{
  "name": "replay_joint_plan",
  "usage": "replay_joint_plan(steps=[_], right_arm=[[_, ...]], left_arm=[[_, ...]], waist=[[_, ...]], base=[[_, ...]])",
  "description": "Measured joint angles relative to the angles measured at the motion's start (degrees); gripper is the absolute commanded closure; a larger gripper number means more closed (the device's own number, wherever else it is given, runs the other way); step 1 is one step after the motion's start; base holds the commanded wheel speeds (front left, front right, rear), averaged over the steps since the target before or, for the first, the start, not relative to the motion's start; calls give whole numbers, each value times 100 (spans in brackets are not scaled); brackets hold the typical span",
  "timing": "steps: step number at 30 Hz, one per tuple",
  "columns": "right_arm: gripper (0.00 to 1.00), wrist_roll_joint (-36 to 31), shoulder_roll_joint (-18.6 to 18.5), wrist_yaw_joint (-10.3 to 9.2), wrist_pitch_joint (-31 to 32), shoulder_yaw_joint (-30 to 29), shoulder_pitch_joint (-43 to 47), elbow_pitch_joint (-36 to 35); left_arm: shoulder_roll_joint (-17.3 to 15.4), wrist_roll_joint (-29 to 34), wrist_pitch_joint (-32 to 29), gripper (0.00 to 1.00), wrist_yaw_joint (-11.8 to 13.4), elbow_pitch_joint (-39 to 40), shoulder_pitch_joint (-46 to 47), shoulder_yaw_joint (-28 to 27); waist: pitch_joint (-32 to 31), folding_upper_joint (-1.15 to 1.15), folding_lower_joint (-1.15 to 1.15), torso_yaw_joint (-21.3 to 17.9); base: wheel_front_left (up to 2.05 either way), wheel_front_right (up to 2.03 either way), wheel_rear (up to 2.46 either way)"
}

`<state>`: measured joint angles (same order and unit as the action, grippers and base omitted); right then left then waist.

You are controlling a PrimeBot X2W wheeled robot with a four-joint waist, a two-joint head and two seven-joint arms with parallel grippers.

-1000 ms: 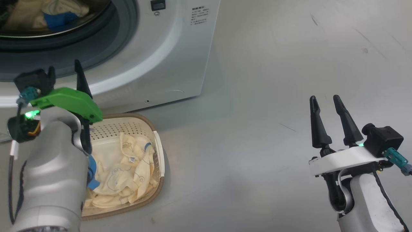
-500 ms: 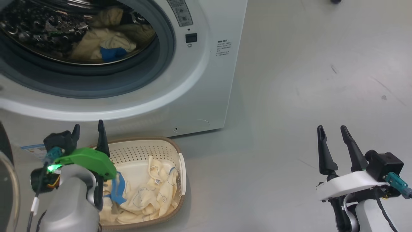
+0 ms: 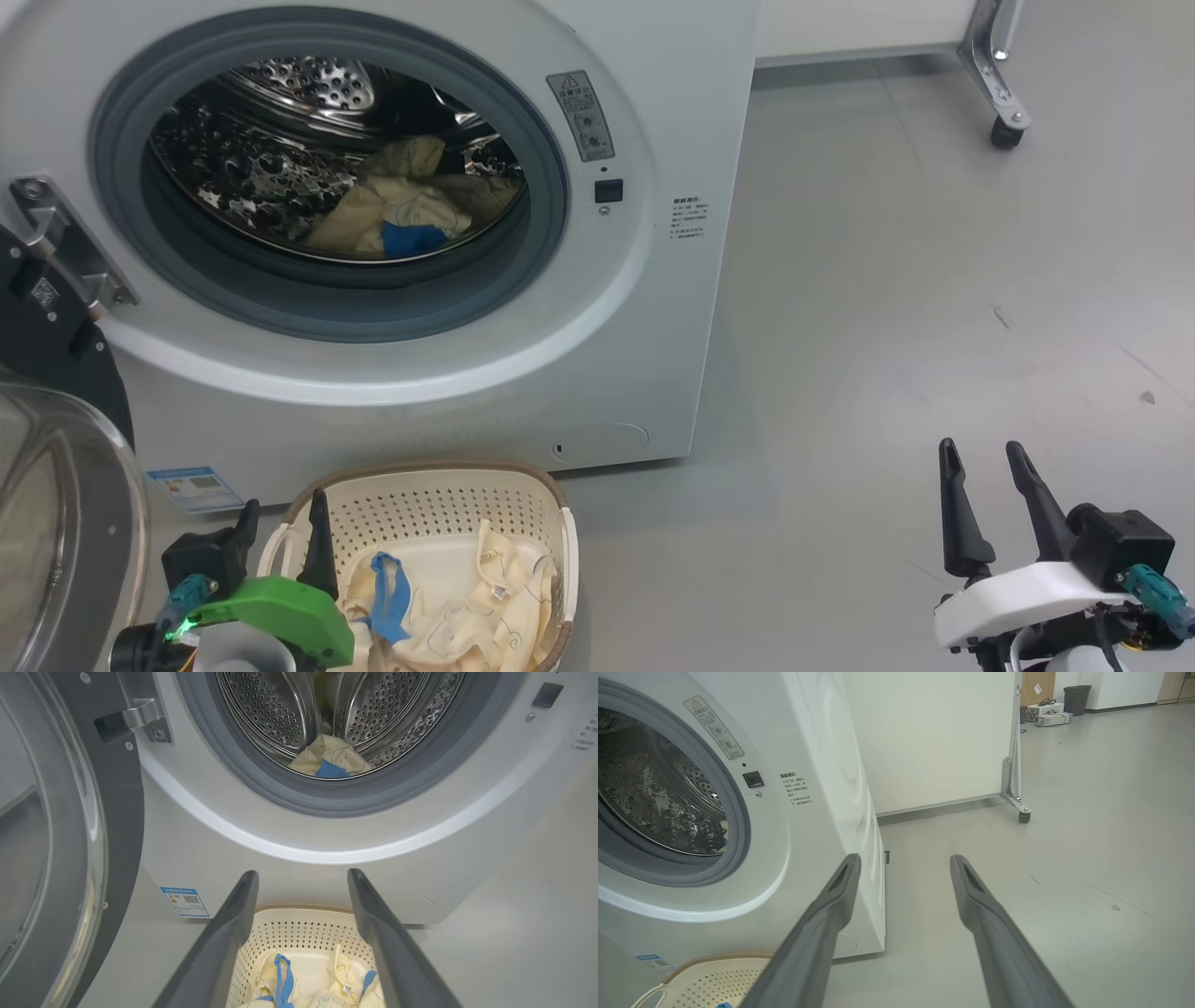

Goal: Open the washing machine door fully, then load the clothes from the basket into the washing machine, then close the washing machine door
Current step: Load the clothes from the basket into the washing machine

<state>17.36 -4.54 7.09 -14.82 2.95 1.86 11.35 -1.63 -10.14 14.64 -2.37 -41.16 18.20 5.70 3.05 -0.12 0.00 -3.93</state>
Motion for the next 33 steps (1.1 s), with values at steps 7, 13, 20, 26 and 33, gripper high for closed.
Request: replay_joint_plan(steps=[7,13,20,26,33], right_arm=[[0,0,1,0,0,43,171,-48],[0,0,-15,0,1,53,327,-86],[0,0,-48,0,1,30,383,-138],[0,0,-48,0,1,35,386,-170],[0,0,-46,0,0,42,413,-196]], left_arm=[[-3,-7,0,0,-1,679,-464,24],[-7,-73,0,0,2,1038,-971,-2],[-12,-202,0,0,36,1421,-1333,24],[-18,-254,0,0,60,1660,-1566,131],[-22,-260,0,0,174,1890,-1729,156]], waist=[[-271,0,0,176],[-414,0,0,264],[-483,0,0,292],[-482,0,0,299],[-449,0,0,304]], base=[[0,0,0],[0,0,0],[0,0,0],[0,0,0],[0,0,0]])
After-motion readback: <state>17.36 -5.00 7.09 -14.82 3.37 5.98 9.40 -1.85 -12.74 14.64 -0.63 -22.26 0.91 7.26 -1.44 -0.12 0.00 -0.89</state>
